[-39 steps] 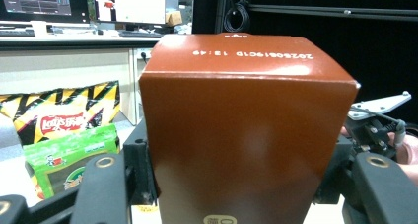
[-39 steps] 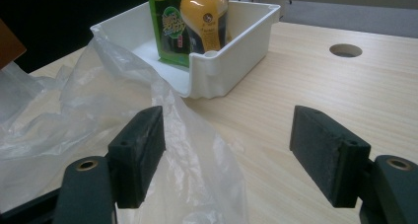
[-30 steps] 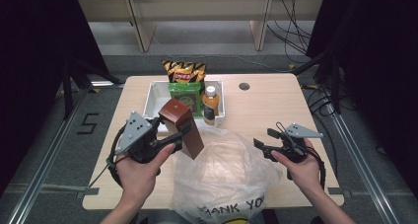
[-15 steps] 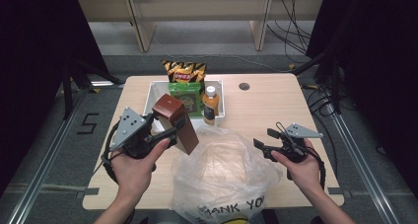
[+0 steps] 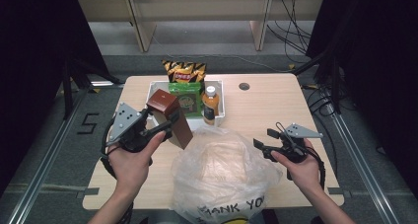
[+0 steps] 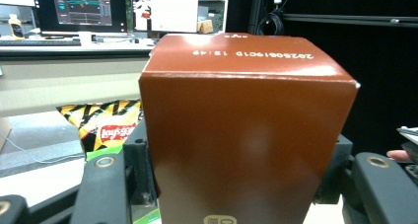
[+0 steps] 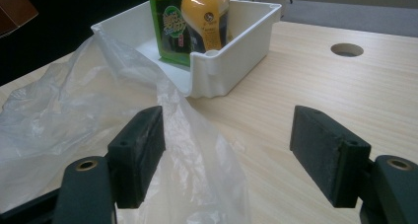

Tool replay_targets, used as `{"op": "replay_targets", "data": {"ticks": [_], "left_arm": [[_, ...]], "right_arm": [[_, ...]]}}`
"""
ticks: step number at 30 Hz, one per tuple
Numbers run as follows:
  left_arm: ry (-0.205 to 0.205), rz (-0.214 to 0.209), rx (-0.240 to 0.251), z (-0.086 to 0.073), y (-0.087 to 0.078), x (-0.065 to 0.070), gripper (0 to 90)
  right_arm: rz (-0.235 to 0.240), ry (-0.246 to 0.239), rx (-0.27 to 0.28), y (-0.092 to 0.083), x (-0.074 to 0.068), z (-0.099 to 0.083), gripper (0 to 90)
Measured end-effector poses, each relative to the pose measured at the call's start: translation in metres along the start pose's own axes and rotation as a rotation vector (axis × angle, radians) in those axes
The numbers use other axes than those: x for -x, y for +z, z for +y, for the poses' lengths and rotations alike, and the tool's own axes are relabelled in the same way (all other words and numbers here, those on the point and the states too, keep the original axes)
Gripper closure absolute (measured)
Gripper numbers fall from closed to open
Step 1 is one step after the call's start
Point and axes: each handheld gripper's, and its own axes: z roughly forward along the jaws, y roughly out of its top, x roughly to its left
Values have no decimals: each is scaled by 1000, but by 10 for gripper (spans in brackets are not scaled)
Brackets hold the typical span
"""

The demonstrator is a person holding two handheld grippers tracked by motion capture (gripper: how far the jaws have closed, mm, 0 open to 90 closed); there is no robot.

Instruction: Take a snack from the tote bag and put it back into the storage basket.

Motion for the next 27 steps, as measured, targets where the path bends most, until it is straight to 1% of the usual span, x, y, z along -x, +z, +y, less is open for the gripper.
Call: {"op": "replay_targets", "data": {"ticks": [4,7,9,11,13,16,20,22,25,27], "left_arm": [[-1,14,1,-1,2,-5,372],[3,21,1,-2,4,-8,372],[2,25,2,-2,5,-10,373],[10,34,-2,-3,6,-12,372],[13,38,-1,-4,8,-13,373],[7,42,-1,-5,9,-15,373],[3,51,-3,-7,12,-18,373],[2,54,-5,-7,12,-20,372],[4,56,-8,-9,14,-22,372],[3,59,-8,-10,15,-24,372]], "right_arm": [[-7,2,-3,0,0,0,298],[-3,-2,-4,1,0,0,298],[1,9,-5,0,0,0,298],[1,9,-6,0,0,0,298],[-7,-4,-15,0,0,0,298],[-9,-3,-15,0,0,0,298],[-10,-14,-16,0,1,-1,298],[-10,-8,-6,1,1,-1,298],[-10,-3,-8,2,0,-1,298],[-10,20,-9,2,-2,-1,298]]}}
